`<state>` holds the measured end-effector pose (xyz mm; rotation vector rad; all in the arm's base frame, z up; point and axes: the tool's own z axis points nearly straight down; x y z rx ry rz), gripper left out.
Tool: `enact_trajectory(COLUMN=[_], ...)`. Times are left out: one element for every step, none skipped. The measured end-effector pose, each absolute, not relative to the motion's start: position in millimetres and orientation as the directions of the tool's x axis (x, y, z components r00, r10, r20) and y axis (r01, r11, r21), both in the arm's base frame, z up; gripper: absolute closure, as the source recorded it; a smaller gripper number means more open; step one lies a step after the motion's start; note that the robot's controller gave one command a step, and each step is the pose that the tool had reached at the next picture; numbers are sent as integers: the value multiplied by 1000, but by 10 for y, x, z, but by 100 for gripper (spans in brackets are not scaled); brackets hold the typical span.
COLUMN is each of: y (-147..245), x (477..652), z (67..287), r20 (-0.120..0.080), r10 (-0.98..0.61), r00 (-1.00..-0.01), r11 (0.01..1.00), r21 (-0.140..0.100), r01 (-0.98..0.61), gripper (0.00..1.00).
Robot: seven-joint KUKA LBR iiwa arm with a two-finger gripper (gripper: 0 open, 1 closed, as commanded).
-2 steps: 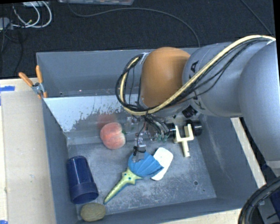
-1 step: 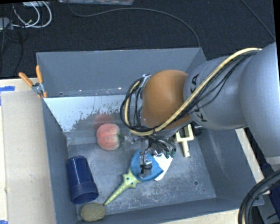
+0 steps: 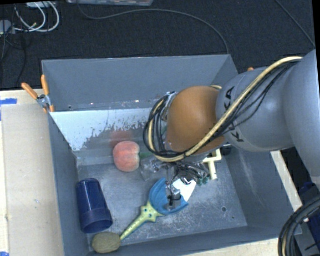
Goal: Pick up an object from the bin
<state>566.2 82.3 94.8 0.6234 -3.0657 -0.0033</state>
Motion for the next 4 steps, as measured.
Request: enact_trajectory(y=[1099, 926, 1148, 1147], x=[5644, 5561, 5409, 5409], z=[1038, 682, 705, 705], r20=[1, 15, 0, 0], r10=[-610, -563, -800, -799], r00=[-792, -826, -600, -601], r11=[792, 826, 600, 601], r21=[2, 10, 4, 4], r01=[-610, -563, -800, -799], gripper=[0, 0, 100, 100])
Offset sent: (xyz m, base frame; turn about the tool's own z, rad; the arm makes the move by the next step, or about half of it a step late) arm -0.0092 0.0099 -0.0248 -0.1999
